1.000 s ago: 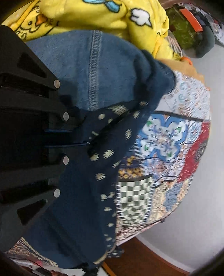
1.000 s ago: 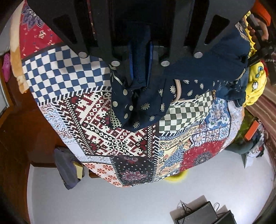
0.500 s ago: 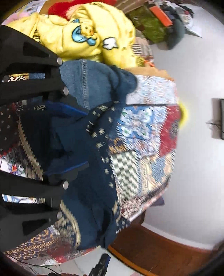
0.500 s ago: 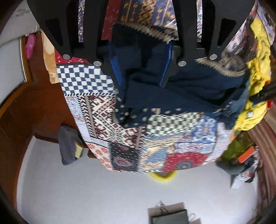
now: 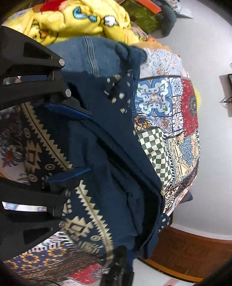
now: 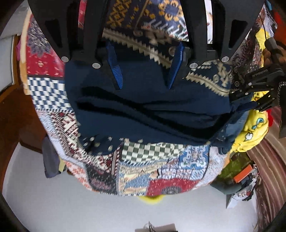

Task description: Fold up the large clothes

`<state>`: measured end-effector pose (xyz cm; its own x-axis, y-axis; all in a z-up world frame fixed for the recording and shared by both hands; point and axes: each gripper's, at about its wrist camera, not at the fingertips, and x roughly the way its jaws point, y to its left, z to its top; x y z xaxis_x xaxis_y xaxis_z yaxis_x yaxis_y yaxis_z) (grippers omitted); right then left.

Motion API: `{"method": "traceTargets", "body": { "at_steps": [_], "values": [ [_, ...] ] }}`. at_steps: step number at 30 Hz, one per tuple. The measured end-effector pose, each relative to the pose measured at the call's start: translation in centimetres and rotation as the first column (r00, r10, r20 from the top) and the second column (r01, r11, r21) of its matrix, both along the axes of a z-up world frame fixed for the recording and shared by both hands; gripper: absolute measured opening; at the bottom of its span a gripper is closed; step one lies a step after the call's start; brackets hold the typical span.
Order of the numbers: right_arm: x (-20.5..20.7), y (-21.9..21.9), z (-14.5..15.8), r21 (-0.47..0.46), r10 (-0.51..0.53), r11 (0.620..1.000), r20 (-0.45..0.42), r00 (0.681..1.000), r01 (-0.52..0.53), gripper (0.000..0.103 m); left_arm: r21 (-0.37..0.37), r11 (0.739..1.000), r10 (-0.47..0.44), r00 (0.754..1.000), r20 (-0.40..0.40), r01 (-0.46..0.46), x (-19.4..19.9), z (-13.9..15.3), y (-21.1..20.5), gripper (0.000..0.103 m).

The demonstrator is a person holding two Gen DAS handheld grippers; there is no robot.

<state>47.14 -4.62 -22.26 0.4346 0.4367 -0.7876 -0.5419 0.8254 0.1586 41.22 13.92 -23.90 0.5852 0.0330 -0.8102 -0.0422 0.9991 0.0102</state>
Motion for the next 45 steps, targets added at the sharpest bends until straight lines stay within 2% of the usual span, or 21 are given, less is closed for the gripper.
{"method": "traceTargets", "body": {
  "at_steps": [6, 9, 13, 16, 19, 24, 27, 31, 34, 36, 37, 38, 40, 45],
  "values": [
    [4.5, 1.6, -0.4, -0.003, -0.041, 0.999, -0.009, 0.999, 0.041, 0.048, 0.086, 0.994, 0.066, 0.998, -0.007, -0.065, 4.5, -1.0, 1.9, 0.058],
    [6.7, 1.3, -0.3, -0.001, -0.106, 0.994, 0.001, 0.994, 0.106, 0.048, 0.098, 0.989, 0.116, 0.993, -0.014, -0.114, 6.6, -1.1, 4.0, 0.058],
    [8.2, -0.2, 0.6, 0.032, -0.22, 0.975, 0.013, 0.976, 0.219, 0.048, 0.168, 0.964, 0.202, 0.978, 0.049, -0.208, 7.3, 0.4, 6.3, 0.058],
    [7.3, -0.8, 1.6, 0.047, -0.217, 0.975, 0.031, 0.976, 0.215, 0.048, 0.176, 0.954, 0.232, 0.969, 0.079, -0.243, 6.6, 1.8, 7.3, 0.058],
    [5.3, -0.5, 3.1, 0.042, -0.168, 0.985, 0.085, 0.982, 0.165, 0.048, 0.14, 0.967, 0.2, 0.975, 0.096, -0.212, 5.1, 3.4, 7.4, 0.058],
    [0.9, 1.4, 5.3, 0.047, -0.033, 0.999, 0.14, 0.99, 0.027, 0.048, 0.058, 0.995, 0.08, 0.993, 0.084, -0.085, 2.3, 5.0, 5.4, 0.058],
    [-1.4, 2.9, 5.8, 0.048, 0.041, 0.998, 0.169, 0.985, -0.05, 0.048, -0.008, 1.0, 0.01, 0.997, 0.074, -0.009, 0.9, 5.1, 3.7, 0.061],
    [-3.5, 4.5, 4.7, 0.04, 0.133, 0.989, 0.183, 0.974, -0.143, 0.048, -0.116, 0.992, -0.049, 0.997, 0.052, 0.054, -0.1, 4.1, 1.5, 0.064],
    [-3.8, 5.3, 2.8, 0.002, 0.159, 0.987, 0.174, 0.972, -0.162, 0.048, -0.166, 0.983, -0.077, 0.996, 0.033, 0.082, -0.3, 2.3, 0.3, 0.064],
    [-2.9, 5.4, 0.9, -0.03, 0.167, 0.986, 0.117, 0.979, -0.165, 0.048, -0.139, 0.986, -0.089, 0.996, 0.011, 0.09, -0.3, 0.7, -0.5, 0.065],
    [-2.5, 5.0, 0.1, -0.02, 0.165, 0.986, 0.091, 0.982, -0.163, 0.053, -0.125, 0.988, -0.089, 0.996, 0.008, 0.09, -0.3, 0.1, -0.7, 0.069],
    [-2.2, 4.4, -0.4, 0.0, 0.151, 0.988, 0.075, 0.986, -0.152, 0.063, -0.104, 0.991, -0.088, 0.996, 0.008, 0.089, -0.5, -0.6, -0.9, 0.072],
    [-1.6, 3.1, -0.8, 0.019, 0.111, 0.993, 0.057, 0.992, -0.113, 0.074, -0.078, 0.994, -0.078, 0.997, 0.026, 0.08, -1.1, -1.2, -0.8, 0.082],
    [-1.2, 0.1, -0.9, 0.029, 0.04, 0.999, 0.031, 0.999, -0.041, 0.074, -0.051, 0.998, -0.024, 0.999, 0.034, 0.025, -3.1, -2.2, 1.0, 0.087]
  ]
}}
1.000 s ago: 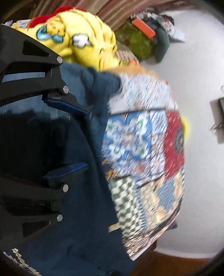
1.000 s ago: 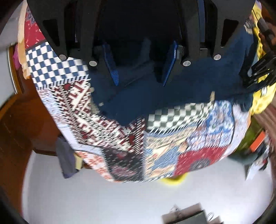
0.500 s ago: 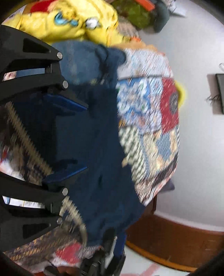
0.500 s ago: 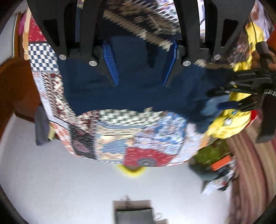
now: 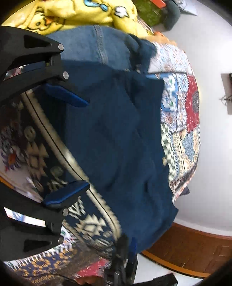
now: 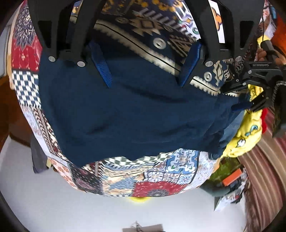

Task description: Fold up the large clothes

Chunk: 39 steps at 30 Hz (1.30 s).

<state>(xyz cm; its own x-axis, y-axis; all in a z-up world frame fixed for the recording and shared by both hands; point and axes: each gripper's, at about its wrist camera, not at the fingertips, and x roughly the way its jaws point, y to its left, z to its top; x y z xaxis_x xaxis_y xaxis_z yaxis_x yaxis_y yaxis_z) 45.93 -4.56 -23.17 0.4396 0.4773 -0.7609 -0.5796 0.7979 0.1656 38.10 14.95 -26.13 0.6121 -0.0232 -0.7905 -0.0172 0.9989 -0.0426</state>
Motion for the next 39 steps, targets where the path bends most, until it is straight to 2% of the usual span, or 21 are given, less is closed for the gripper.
{"method": "traceTargets", "body": {
  "at_steps": [2, 6, 9, 11, 12, 15, 18, 22, 28, 31, 32, 34, 35, 36, 39],
  "values": [
    [-0.2, -0.8, 0.0, -0.031, -0.025, 0.999, 0.014, 1.0, 0.026, 0.074, -0.016, 1.0, 0.015, 1.0, -0.008, -0.015, -0.7, -0.3, 0.9, 0.088],
    [-0.3, -3.0, -0.3, -0.022, -0.073, 0.997, -0.011, 0.997, 0.073, 0.074, -0.075, 0.997, 0.033, 0.999, -0.004, -0.034, -2.2, 0.0, 2.5, 0.089],
    [-0.7, -4.6, -0.5, -0.01, -0.106, 0.994, -0.029, 0.994, 0.106, 0.074, -0.089, 0.995, 0.053, 0.999, 0.004, -0.053, -3.4, 0.2, 2.8, 0.088],
    [-1.0, -5.5, -0.5, -0.026, -0.134, 0.991, -0.027, 0.991, 0.133, 0.074, -0.049, 0.995, 0.091, 0.996, -0.003, -0.091, -4.2, 0.1, 3.2, 0.088],
    [-1.2, -6.0, -0.5, -0.032, -0.146, 0.989, -0.026, 0.989, 0.145, 0.074, -0.006, 0.992, 0.126, 0.992, -0.012, -0.126, -4.7, 0.0, 3.6, 0.088],
    [-1.5, -7.2, -0.4, -0.094, -0.209, 0.974, -0.01, 0.978, 0.207, 0.074, 0.11, 0.97, 0.227, 0.972, -0.067, -0.218, -5.8, -1.2, 5.3, 0.088],
    [-2.0, -8.8, 0.0, -0.105, -0.236, 0.967, -0.016, 0.972, 0.233, 0.074, 0.135, 0.956, 0.273, 0.958, -0.087, -0.26, -7.7, -1.4, 7.0, 0.087],
    [-3.3, -10.5, 1.7, -0.062, -0.262, 0.963, -0.017, 0.965, 0.261, 0.074, 0.107, 0.948, 0.306, 0.95, -0.061, -0.299, -10.0, 0.2, 8.0, 0.087],
    [-5.5, -10.6, 5.5, -0.001, -0.256, 0.967, 0.039, 0.966, 0.256, 0.074, -0.007, 0.953, 0.302, 0.953, 0.016, -0.301, -12.2, 4.0, 7.1, 0.087],
    [-6.6, -9.9, 7.2, 0.022, -0.227, 0.974, 0.081, 0.97, 0.226, 0.075, -0.103, 0.957, 0.278, 0.96, 0.044, -0.272, -12.4, 5.3, 6.5, 0.087],
    [-7.0, -9.5, 7.7, 0.029, -0.214, 0.977, 0.096, 0.972, 0.212, 0.075, -0.166, 0.953, 0.265, 0.963, 0.047, -0.254, -12.4, 5.6, 6.1, 0.087],
    [-7.4, -8.8, 8.1, 0.037, -0.194, 0.981, 0.115, 0.974, 0.191, 0.075, -0.256, 0.938, 0.25, 0.967, 0.041, -0.232, -12.2, 5.5, 5.6, 0.087],
    [-7.6, -8.4, 8.2, 0.038, -0.183, 0.983, 0.124, 0.975, 0.179, 0.075, -0.327, 0.92, 0.238, 0.971, 0.029, -0.216, -11.9, 5.0, 5.4, 0.087],
    [-7.8, -8.0, 8.2, 0.035, -0.171, 0.985, 0.13, 0.977, 0.168, 0.075, -0.36, 0.909, 0.235, 0.972, 0.023, -0.211, -11.5, 4.7, 5.2, 0.087],
    [-7.9, -6.7, 7.5, 0.014, -0.138, 0.99, 0.14, 0.981, 0.137, 0.075, -0.48, 0.85, 0.237, 0.971, -0.024, -0.219, -10.9, 2.4, 4.9, 0.081]
  ]
}}
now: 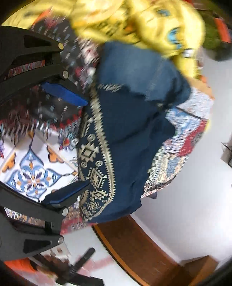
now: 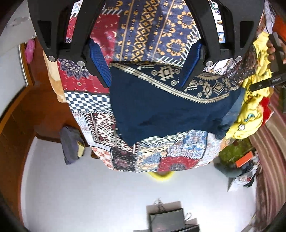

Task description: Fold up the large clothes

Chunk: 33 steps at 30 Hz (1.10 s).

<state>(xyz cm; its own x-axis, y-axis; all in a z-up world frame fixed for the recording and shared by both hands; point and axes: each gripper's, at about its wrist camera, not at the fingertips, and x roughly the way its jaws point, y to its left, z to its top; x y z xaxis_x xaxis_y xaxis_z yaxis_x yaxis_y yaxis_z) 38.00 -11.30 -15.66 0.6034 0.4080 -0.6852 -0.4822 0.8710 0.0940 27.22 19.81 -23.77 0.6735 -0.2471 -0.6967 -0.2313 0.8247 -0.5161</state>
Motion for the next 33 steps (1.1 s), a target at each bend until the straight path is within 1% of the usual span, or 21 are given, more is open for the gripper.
{"method": "traceTargets", "body": {
  "at_steps": [2, 4, 5, 7, 8, 11, 13, 16, 17, 20, 21, 22, 23, 24, 25, 26, 28, 29, 30, 31, 33],
  "values": [
    [-0.1, 0.8, -0.6, -0.018, 0.017, 1.0, -0.004, 1.0, -0.017, 0.075, -0.093, 0.996, -0.001, 1.0, -0.015, 0.0, 0.6, -1.8, 0.2, 0.08],
    [-0.1, 1.4, -1.3, -0.03, 0.033, 0.999, -0.018, 0.999, -0.034, 0.075, -0.175, 0.984, 0.01, 0.999, -0.037, -0.017, 1.0, -3.5, 0.5, 0.079],
    [0.0, 1.7, -1.7, -0.037, 0.041, 0.998, -0.027, 0.999, -0.042, 0.075, -0.226, 0.974, 0.019, 0.998, -0.058, -0.032, 1.4, -4.8, 0.8, 0.078],
    [0.1, 2.2, -2.4, -0.055, 0.053, 0.997, -0.041, 0.998, -0.056, 0.074, -0.273, 0.961, 0.023, 0.997, -0.076, -0.043, 2.0, -6.0, 1.2, 0.072],
    [0.2, 2.3, -2.7, -0.062, 0.057, 0.996, -0.047, 0.997, -0.06, 0.074, -0.287, 0.957, 0.04, 0.998, -0.055, -0.054, 2.3, -6.2, 1.5, 0.072],
    [0.8, 2.7, -3.7, -0.071, 0.059, 0.995, -0.074, 0.996, -0.064, 0.074, -0.306, 0.949, 0.069, 0.997, -0.027, -0.074, 3.5, -6.4, 2.1, 0.071],
    [1.1, 3.0, -4.1, -0.072, 0.058, 0.995, -0.089, 0.994, -0.065, 0.074, -0.331, 0.94, 0.082, 0.997, -0.007, -0.079, 4.8, -6.9, 2.5, 0.064],
    [1.6, 3.5, -4.3, -0.073, 0.062, 0.995, -0.094, 0.994, -0.069, 0.074, -0.359, 0.928, 0.106, 0.994, 0.003, -0.098, 6.3, -7.6, 2.9, 0.061],
    [1.8, 3.7, -4.2, -0.073, 0.065, 0.995, -0.092, 0.994, -0.071, 0.075, -0.36, 0.928, 0.109, 0.994, 0.008, -0.099, 6.6, -7.7, 2.9, 0.061],
    [2.3, 4.8, -4.1, -0.069, 0.079, 0.994, -0.089, 0.993, -0.085, 0.075, -0.328, 0.94, 0.11, 0.994, 0.028, -0.094, 7.1, -7.4, 2.7, 0.06],
    [2.5, 5.2, -4.1, -0.07, 0.082, 0.994, -0.087, 0.993, -0.088, 0.075, -0.298, 0.95, 0.111, 0.993, 0.029, -0.097, 7.0, -7.1, 2.4, 0.05],
    [2.7, 5.6, -4.1, -0.07, 0.086, 0.993, -0.086, 0.993, -0.092, 0.075, -0.259, 0.96, 0.115, 0.993, 0.028, -0.104, 6.8, -6.7, 2.1, 0.037],
    [2.9, 6.0, -4.1, -0.068, 0.09, 0.993, -0.087, 0.992, -0.096, 0.075, -0.236, 0.966, 0.114, 0.993, 0.034, -0.103, 6.2, -6.1, 2.7, 0.031],
    [3.1, 6.4, -4.2, -0.065, 0.097, 0.993, -0.088, 0.991, -0.102, 0.075, -0.236, 0.967, 0.11, 0.993, 0.051, -0.095, 5.9, -5.7, 2.7, 0.02],
    [3.1, 6.8, -4.2, -0.063, 0.102, 0.992, -0.087, 0.991, -0.108, 0.074, -0.226, 0.971, 0.102, 0.991, 0.086, -0.081, 5.5, -4.8, 2.6, 0.02],
    [3.2, 7.1, -4.3, -0.059, 0.108, 0.992, -0.085, 0.991, -0.113, 0.075, -0.212, 0.974, 0.097, 0.99, 0.103, -0.074, 5.4, -4.3, 2.7, 0.02],
    [3.3, 8.0, -4.5, -0.059, 0.118, 0.991, -0.084, 0.99, -0.123, 0.075, -0.197, 0.978, 0.085, 0.991, 0.102, -0.063, 6.0, -3.9, 2.7, 0.02],
    [3.4, 8.4, -4.6, -0.063, 0.121, 0.99, -0.084, 0.989, -0.127, 0.075, -0.206, 0.976, 0.086, 0.992, 0.087, -0.067, 6.6, -4.2, 2.9, 0.02],
    [3.4, 8.8, -4.6, -0.066, 0.126, 0.989, -0.083, 0.989, -0.131, 0.075, -0.23, 0.97, 0.096, 0.993, 0.064, -0.079, 7.1, -5.0, 3.2, 0.02],
    [3.5, 9.1, -4.7, -0.066, 0.131, 0.988, -0.082, 0.988, -0.136, 0.075, -0.252, 0.964, 0.1, 0.994, 0.051, -0.084, 7.4, -5.6, 3.4, 0.024],
    [3.4, 9.8, -4.7, -0.065, 0.146, 0.986, -0.08, 0.986, -0.152, 0.075, -0.312, 0.944, 0.122, 0.992, 0.024, -0.108, 8.1, -7.2, 4.0, 0.03]
  ]
}}
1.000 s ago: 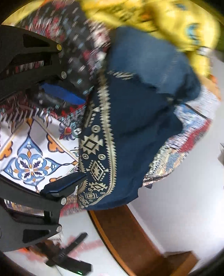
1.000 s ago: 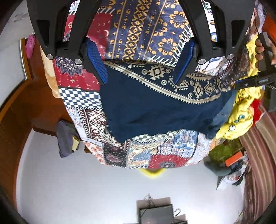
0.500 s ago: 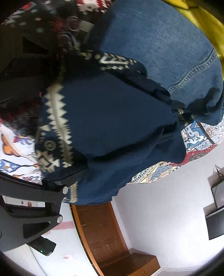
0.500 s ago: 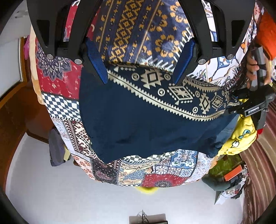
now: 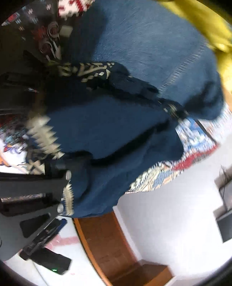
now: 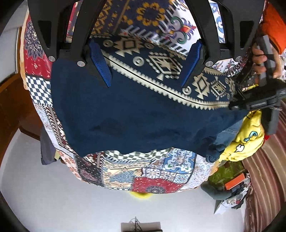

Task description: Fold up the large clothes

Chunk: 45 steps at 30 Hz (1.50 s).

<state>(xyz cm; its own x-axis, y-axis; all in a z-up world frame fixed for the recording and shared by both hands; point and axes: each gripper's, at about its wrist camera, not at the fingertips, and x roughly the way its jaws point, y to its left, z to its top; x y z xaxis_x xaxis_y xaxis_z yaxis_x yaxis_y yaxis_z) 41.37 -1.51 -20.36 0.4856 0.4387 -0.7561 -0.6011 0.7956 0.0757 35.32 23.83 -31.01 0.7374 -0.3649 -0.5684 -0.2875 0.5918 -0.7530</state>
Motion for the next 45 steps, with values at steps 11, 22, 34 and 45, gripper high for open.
{"method": "traceTargets", "body": {
  "at_steps": [11, 22, 34, 45],
  "values": [
    [0.4, 2.5, 0.9, -0.032, 0.037, 0.999, 0.014, 0.999, -0.037, 0.075, 0.114, 0.991, 0.061, 0.998, 0.028, -0.064, 1.9, 3.8, 1.4, 0.011],
    [1.0, 8.6, -0.6, 0.035, 0.108, 0.994, -0.067, 0.992, -0.106, 0.075, 0.473, 0.861, 0.103, 0.975, 0.198, -0.187, 0.0, 15.2, -0.5, 0.009],
    [0.9, 3.3, -0.6, 0.141, 0.061, 0.989, -0.17, 0.984, -0.037, 0.074, 0.676, 0.734, -0.179, 0.979, 0.098, 0.067, 4.1, 16.0, -11.5, 0.009],
    [0.5, -12.0, 1.4, 0.051, -0.265, 0.962, -0.063, 0.962, 0.268, 0.075, 0.662, 0.582, -0.549, 0.829, -0.11, 0.473, 8.0, 11.6, -24.5, 0.009]
  ]
}}
